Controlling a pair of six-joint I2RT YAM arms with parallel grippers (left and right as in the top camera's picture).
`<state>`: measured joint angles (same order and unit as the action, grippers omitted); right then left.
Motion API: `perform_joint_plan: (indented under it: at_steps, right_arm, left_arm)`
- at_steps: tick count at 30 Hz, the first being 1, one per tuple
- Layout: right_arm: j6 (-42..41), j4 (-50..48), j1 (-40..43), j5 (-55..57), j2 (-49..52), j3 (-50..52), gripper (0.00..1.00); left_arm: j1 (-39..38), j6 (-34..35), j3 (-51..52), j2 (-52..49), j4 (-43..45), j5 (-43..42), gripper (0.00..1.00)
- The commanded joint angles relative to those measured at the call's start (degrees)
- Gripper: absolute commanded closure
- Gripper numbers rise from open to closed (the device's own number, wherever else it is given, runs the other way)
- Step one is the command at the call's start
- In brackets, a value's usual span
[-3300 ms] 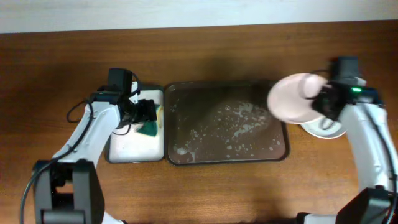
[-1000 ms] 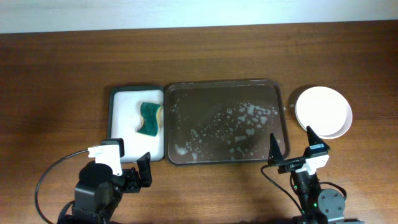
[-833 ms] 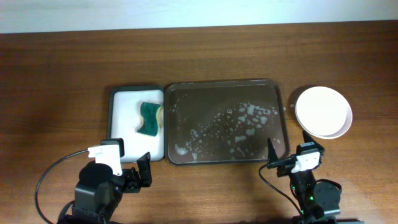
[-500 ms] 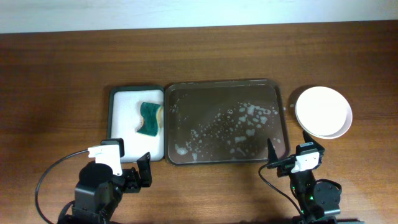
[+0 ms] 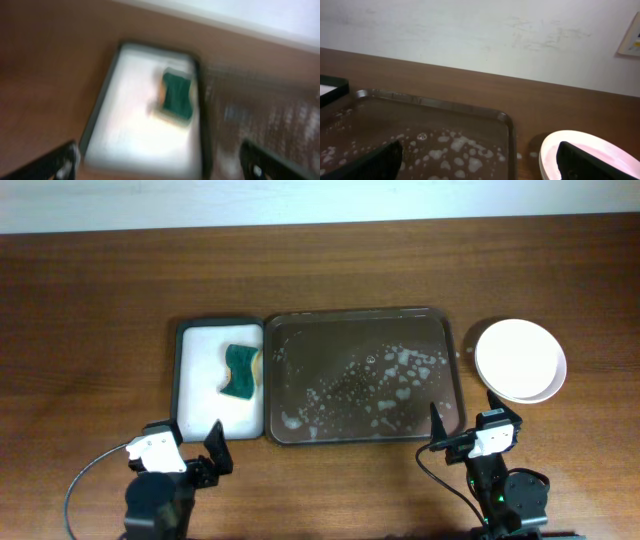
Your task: Clean dirty plates on tray and stack at the side
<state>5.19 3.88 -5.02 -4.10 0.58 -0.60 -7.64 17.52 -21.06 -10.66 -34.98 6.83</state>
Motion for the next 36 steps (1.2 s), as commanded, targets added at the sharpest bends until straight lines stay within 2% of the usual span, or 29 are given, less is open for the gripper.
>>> perform_joint_plan:
  at_steps: [1,3,5,6,7,8,9,36]
  right_arm:
    - [0.37,0.28,0.17,-0.33,-0.37,0.28,0.01]
    - [0.37,0.28,0.17,-0.35,-0.37,0.28,0.01]
    - [0.37,0.28,0.17,-0.33,-0.37,0.28,0.01]
    - [0.37,0.28,0.17,-0.33,-0.37,0.28,0.01]
    - [0.37,0.28,0.17,-0.33,-0.37,0.28,0.01]
    - [0.37,0.28,0.17,-0.35,-0.37,0.28,0.01]
    - [0.37,0.28,0.17,-0.35,-0.37,0.28,0.01]
    - [0.37,0.28,0.17,-0.35,-0.37,0.28,0.01]
  left_arm:
    - [1.57,-0.92,10.01,8.48,10.32,-0.37,0.01]
    - [2.73,-1.07,16.0,10.38,22.47,-0.59,0.01]
    - [3.93,-8.13,20.61,10.38,36.89,-3.1,0.01]
    - [4.28,-13.38,20.55,10.38,38.47,-4.66,0.01]
    - [4.35,-16.55,20.55,10.38,38.53,-5.62,0.0]
    - [4.35,-19.82,20.55,10.38,33.48,-6.45,0.0]
    - [4.35,-19.76,20.55,10.32,30.16,-6.78,0.0]
    - [4.33,-19.76,20.55,10.36,30.18,-6.88,0.01]
